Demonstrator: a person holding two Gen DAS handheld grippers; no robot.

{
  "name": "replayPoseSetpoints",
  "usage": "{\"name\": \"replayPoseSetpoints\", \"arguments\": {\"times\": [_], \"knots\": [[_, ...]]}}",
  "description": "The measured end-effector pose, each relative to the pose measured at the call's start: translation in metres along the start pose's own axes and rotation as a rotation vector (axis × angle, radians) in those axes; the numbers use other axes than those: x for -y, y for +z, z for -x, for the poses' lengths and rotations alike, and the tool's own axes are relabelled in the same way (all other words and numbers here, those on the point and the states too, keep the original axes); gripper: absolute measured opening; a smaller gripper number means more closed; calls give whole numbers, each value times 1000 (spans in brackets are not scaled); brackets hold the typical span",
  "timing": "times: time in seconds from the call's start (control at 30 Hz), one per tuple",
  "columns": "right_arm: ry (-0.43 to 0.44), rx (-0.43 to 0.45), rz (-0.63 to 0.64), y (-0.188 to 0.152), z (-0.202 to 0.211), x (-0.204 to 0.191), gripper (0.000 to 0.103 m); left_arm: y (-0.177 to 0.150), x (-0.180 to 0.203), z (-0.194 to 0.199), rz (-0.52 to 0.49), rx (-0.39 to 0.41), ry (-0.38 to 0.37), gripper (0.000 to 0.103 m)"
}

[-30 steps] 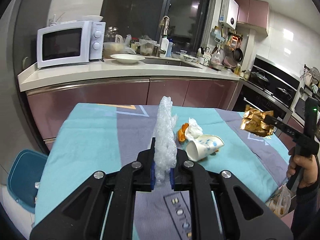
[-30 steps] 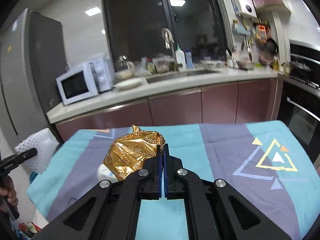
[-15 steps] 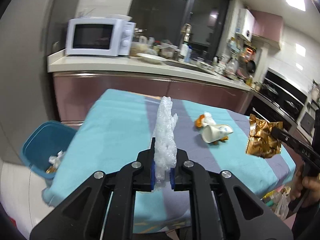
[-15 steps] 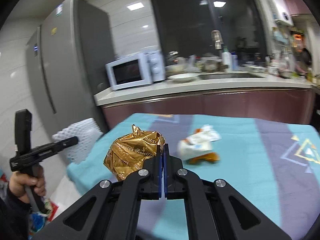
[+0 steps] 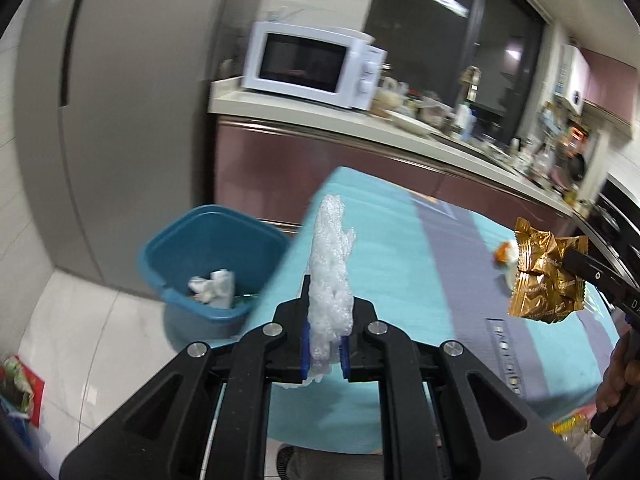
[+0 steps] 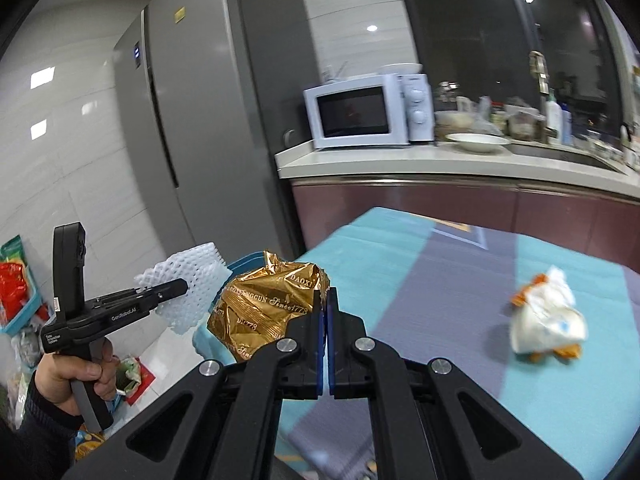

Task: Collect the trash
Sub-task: 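Carry the foam net and gold wrapper to the blue bin and release both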

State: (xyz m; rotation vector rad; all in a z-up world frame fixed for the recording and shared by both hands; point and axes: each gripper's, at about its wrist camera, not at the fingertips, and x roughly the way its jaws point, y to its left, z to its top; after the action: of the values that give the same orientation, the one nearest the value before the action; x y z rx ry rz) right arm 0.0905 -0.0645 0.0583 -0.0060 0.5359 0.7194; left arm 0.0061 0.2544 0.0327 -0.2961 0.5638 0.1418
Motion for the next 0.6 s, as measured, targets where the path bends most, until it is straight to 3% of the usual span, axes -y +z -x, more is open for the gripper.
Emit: {"name": "replayPoseSetpoints", "arguments": {"times": [0.23, 0.6], "knots": [[60, -14, 66, 23, -45, -32, 0, 8, -48, 5, 36, 11, 71, 11], [114, -58, 155, 59, -117, -66, 0, 43, -71, -14, 42, 19, 138, 11]]}}
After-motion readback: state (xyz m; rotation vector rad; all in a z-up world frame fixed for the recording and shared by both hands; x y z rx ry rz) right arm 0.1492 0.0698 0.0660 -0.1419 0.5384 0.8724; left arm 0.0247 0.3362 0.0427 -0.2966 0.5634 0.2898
